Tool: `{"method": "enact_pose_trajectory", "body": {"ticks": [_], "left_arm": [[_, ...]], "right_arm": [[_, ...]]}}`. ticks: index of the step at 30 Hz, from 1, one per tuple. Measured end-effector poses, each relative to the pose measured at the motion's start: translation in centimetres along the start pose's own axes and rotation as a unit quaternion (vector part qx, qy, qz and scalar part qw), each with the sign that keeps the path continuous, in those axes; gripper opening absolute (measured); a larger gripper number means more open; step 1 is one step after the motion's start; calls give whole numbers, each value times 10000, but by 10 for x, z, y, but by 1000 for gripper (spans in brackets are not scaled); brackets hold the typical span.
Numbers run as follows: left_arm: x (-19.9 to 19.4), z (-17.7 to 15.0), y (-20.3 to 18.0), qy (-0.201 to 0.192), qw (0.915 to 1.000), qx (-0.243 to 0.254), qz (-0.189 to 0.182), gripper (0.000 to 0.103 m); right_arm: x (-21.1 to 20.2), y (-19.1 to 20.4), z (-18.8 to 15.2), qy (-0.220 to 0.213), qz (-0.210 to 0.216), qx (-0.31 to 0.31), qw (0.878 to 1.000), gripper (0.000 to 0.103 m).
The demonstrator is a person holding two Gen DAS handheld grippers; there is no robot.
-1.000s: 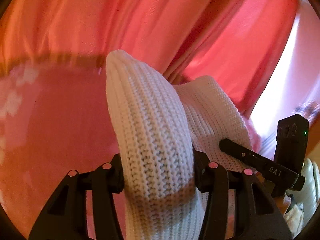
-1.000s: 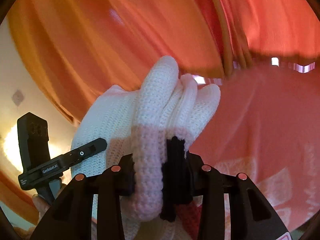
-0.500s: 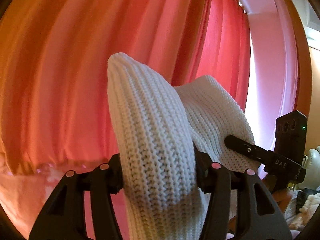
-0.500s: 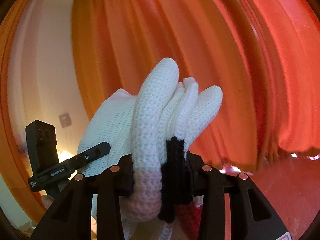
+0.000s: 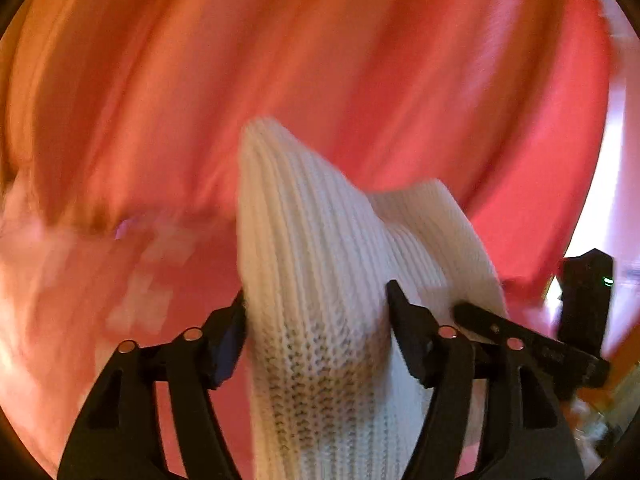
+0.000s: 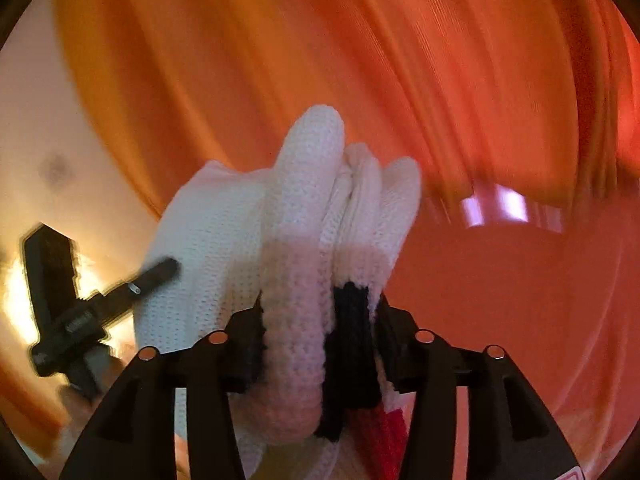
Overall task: Fold small clothes
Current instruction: 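Lower the folded sweater onto the bed cover and open both tools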
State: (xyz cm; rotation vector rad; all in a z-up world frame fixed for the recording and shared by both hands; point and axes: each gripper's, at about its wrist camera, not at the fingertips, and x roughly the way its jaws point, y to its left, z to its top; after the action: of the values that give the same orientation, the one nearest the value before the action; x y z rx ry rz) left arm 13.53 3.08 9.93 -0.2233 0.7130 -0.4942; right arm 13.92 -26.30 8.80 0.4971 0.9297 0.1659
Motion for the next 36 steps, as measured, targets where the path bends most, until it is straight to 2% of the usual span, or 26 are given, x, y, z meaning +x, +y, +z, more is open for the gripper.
{"method": "enact_pose_trajectory", "body": {"ticks": [1, 2, 3, 4, 6, 7, 9, 11, 13, 14, 15, 17, 18, 20, 23, 26, 28, 29, 30, 32, 35, 36], "left_arm": [[27, -17, 16, 210, 9989, -66, 425, 67], [52, -34, 32, 512, 9952, -87, 835, 67], [76, -55, 47, 1014, 9869, -105, 1253, 63], [84, -66, 57, 1250, 9841, -156, 1255, 61], [81, -71, 64, 1301, 9840, -295, 1184, 63], [76, -69, 64, 1274, 9852, -337, 1099, 69], [66, -63, 63, 1052, 9900, -401, 849, 74], [56, -64, 54, 854, 9925, -358, 796, 80], [62, -66, 42, 826, 9926, -196, 873, 82], [64, -71, 37, 855, 9925, -125, 869, 82], [66, -73, 29, 897, 9921, -38, 874, 82], [69, -77, 18, 971, 9913, 105, 886, 83], [73, -81, 13, 1041, 9901, 197, 919, 84], [80, -87, 6, 1165, 9868, 372, 1062, 84], [88, -93, 1, 1276, 9812, 544, 1343, 84], [93, -95, 0, 1372, 9790, 513, 1420, 85], [95, -95, 0, 1413, 9788, 464, 1409, 85], [95, -95, 0, 1415, 9788, 449, 1410, 85], [94, -95, 0, 1413, 9789, 427, 1414, 85], [91, -94, 0, 1403, 9799, 376, 1370, 85], [88, -92, -2, 1369, 9814, 358, 1299, 85], [87, -92, -3, 1365, 9815, 365, 1288, 85]], "right_arm": [[29, -14, -14, 390, -268, 36, 9989, 48], [53, -26, -27, 739, -562, -5, 9957, 38], [67, -41, -42, 954, -925, -121, 9911, 34], [68, -51, -50, 973, -1114, -165, 9889, 34], [54, -55, -45, 826, -939, 36, 9921, 34], [44, -53, -42, 699, -803, 61, 9943, 34], [26, -43, -35, 423, -547, -127, 9975, 34], [27, -33, -35, 423, -321, -329, 9980, 34], [44, -27, -45, 682, -124, -475, 9965, 23], [55, -25, -48, 858, -91, -558, 9947, 5], [74, -26, -58, 1206, -322, -789, 9890, 0], [95, -34, -65, 1558, -850, -966, 9794, 0], [103, -46, -70, 1617, -878, -861, 9791, 0], [99, -54, -62, 1559, -718, -510, 9838, 0], [80, -43, -53, 1322, -754, -625, 9864, 0], [63, -31, -56, 1362, -185, -624, 9885, 1], [57, -25, -65, 1380, -347, -835, 9863, 11], [57, -26, -67, 1377, -501, -855, 9855, 26], [58, -33, -69, 1376, -595, -746, 9859, 35], [59, -44, -67, 1362, -587, -505, 9877, 38], [71, -54, -68, 1568, -324, -251, 9868, 40], [81, -56, -70, 1659, -316, -230, 9854, 35]]}}
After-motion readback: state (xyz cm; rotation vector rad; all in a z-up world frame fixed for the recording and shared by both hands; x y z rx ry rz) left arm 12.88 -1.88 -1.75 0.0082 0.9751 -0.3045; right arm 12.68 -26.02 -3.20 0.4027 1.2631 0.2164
